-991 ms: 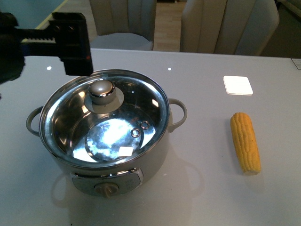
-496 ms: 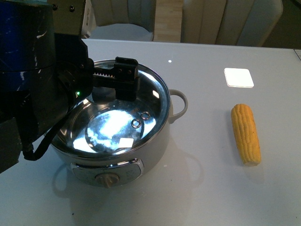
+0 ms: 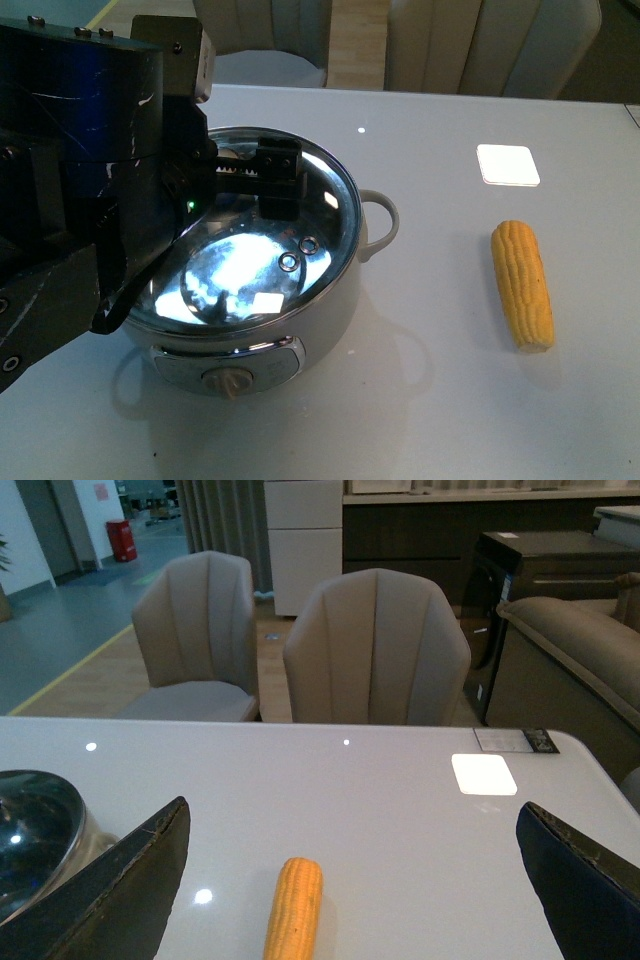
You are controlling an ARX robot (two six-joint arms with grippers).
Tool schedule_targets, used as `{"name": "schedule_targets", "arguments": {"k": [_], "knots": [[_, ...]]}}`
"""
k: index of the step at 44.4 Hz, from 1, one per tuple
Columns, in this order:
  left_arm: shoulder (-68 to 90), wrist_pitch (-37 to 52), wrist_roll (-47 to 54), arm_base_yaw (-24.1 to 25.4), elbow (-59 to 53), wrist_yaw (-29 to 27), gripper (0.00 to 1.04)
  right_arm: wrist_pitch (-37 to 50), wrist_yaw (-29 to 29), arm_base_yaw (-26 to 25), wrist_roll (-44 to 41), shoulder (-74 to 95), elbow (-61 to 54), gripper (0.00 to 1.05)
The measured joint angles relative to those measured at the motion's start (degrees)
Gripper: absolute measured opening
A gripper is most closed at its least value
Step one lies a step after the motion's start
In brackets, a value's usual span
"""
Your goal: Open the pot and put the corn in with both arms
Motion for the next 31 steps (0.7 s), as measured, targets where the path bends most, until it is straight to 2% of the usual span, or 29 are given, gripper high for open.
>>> {"name": "schedule_targets", "arguments": {"k": [2, 16, 31], "knots": [[0.09, 0.00, -0.20, -0.07, 0.04, -0.09, 0.96, 0.00, 0.00, 0.00, 0.00, 0.00, 0.00, 0.96], [0.20, -0.04, -0.17, -0.81, 0.55, -0.46, 0.42, 0.00, 0.00, 0.00, 0.00, 0.00, 0.00, 0.96], [-0.68, -1.42, 0.72, -0.83, 0.59, -0.66, 0.40, 0.00, 0.00, 0.00, 0.00, 0.00, 0.00, 0.96]]}}
